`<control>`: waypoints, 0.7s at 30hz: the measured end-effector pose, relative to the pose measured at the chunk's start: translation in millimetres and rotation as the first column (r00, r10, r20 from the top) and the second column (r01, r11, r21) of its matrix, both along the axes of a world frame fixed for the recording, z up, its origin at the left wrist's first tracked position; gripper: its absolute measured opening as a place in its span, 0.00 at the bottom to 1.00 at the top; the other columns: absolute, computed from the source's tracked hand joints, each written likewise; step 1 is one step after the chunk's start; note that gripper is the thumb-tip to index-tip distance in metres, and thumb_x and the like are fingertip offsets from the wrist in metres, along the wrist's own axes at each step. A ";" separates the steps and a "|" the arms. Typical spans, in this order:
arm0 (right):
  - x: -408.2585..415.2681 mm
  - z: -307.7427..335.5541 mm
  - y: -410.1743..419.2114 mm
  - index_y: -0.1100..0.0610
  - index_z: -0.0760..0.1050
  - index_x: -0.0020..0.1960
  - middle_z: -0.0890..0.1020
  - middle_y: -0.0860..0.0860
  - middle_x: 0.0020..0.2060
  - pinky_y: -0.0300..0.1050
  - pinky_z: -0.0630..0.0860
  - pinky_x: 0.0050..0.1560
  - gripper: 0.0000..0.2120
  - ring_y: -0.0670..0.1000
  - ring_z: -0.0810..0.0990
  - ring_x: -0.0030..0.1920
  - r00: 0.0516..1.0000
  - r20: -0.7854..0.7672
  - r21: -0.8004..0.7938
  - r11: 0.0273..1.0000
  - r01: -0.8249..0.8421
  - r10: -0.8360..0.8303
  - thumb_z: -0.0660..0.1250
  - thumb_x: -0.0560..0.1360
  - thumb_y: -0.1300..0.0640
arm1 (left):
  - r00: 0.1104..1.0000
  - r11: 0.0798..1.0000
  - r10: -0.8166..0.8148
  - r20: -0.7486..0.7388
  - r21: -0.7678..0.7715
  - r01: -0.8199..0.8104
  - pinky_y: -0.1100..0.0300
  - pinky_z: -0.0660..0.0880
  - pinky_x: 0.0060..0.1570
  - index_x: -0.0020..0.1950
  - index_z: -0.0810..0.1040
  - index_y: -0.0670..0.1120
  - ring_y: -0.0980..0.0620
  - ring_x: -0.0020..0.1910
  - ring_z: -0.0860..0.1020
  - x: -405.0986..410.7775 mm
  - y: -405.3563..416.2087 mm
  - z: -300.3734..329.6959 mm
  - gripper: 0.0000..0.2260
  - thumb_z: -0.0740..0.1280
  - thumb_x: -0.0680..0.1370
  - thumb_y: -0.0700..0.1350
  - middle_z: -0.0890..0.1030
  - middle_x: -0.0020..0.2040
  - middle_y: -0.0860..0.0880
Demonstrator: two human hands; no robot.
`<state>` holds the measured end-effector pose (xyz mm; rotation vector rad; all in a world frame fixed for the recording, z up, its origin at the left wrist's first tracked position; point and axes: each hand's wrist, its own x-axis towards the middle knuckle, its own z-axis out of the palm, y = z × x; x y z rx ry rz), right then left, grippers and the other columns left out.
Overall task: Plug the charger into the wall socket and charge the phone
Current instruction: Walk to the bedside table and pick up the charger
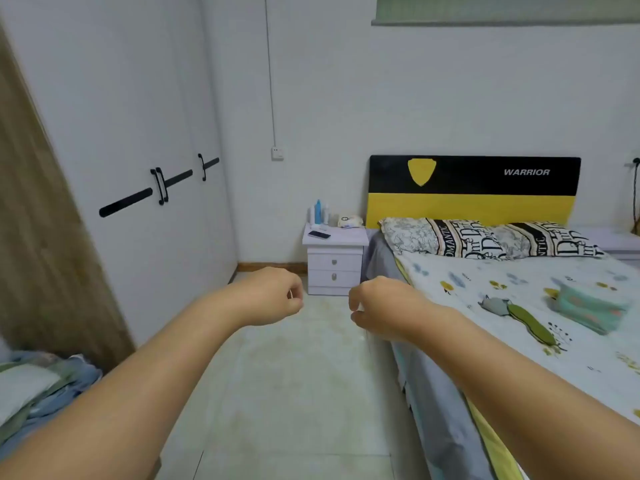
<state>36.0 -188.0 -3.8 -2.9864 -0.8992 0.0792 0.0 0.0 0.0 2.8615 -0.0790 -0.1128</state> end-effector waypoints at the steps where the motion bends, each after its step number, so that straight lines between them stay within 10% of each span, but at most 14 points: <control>1: 7.6 1.3 5.8 0.58 0.76 0.57 0.80 0.57 0.54 0.51 0.77 0.52 0.13 0.58 0.77 0.55 1.000 0.001 -0.010 1.000 0.017 -0.017 0.58 0.76 0.57 | 1.000 1.000 0.001 0.011 -0.011 -0.001 0.55 0.75 0.51 0.43 0.74 0.52 0.51 0.48 0.77 7.7 5.8 0.5 0.04 0.61 0.74 0.49 0.77 0.45 0.53; 21: 207.3 0.0 78.4 0.60 0.76 0.51 0.81 0.57 0.50 0.44 0.68 0.40 0.11 0.56 0.72 0.42 0.996 0.084 0.042 0.999 0.025 -0.028 0.57 0.76 0.59 | 0.998 1.000 0.003 0.058 0.003 -0.003 0.51 0.76 0.53 0.48 0.78 0.47 0.48 0.50 0.78 200.2 85.4 4.0 0.08 0.61 0.75 0.47 0.81 0.51 0.48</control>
